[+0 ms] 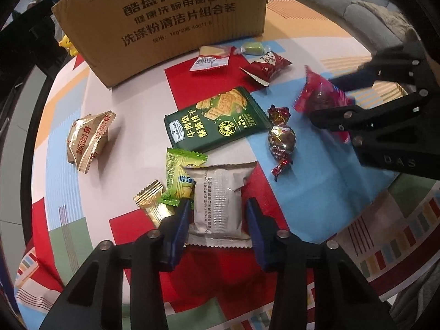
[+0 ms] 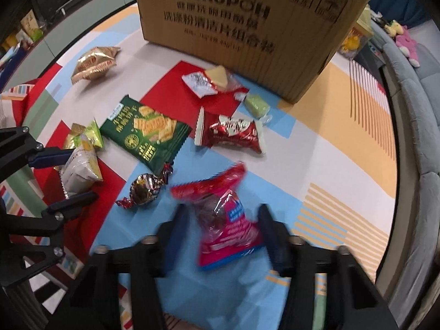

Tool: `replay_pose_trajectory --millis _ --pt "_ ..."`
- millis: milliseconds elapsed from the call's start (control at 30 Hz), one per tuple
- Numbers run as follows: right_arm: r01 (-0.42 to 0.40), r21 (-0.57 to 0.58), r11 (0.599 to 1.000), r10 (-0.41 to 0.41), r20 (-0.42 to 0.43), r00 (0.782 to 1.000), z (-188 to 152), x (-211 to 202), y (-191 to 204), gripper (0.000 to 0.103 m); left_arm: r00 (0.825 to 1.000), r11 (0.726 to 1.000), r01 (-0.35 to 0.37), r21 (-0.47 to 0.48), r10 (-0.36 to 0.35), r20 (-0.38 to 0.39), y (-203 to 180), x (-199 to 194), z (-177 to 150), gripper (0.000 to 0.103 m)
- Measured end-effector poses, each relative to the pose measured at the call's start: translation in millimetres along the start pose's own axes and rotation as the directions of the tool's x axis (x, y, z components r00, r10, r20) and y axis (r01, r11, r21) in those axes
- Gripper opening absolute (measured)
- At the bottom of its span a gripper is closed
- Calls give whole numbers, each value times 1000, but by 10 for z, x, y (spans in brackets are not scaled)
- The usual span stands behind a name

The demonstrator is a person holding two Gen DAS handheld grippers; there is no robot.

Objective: Organize snacks
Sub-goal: 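Close left tool on the white biscuit packet while right tool closes on the pink candy bag, then lift and carry both held snacks over the open cardboard box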

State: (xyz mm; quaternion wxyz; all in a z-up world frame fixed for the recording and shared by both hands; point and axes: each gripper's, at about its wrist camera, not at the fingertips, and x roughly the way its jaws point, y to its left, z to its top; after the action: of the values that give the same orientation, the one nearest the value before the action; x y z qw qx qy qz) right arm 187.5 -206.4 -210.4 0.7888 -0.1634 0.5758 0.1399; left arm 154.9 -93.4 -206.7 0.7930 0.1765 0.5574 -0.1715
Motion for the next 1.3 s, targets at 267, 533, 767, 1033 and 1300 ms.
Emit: replay_pose_trajectory --millis 267,533,767,1033,1300 --pt "-31 62 998 30 7 1000 -97 -69 -10 33 1000 1000 -8 -2 8 30 19 -95 -4 31" --pt "-51 142 989 49 23 999 -213 -196 22 32 998 1000 -17 0 17 63 94 -233 20 31" --pt "-54 180 982 45 51 998 -175 -350 -31 32 995 999 -20 -29 22 101 91 -410 19 31" --pt "-42 204 978 26 81 996 -113 -586 9 32 994 995 -14 -99 24 105 230 -584 64 31" --pt "-51 269 962 29 84 996 -37 -797 -57 32 994 985 -27 -168 44 100 393 -787 148 31"
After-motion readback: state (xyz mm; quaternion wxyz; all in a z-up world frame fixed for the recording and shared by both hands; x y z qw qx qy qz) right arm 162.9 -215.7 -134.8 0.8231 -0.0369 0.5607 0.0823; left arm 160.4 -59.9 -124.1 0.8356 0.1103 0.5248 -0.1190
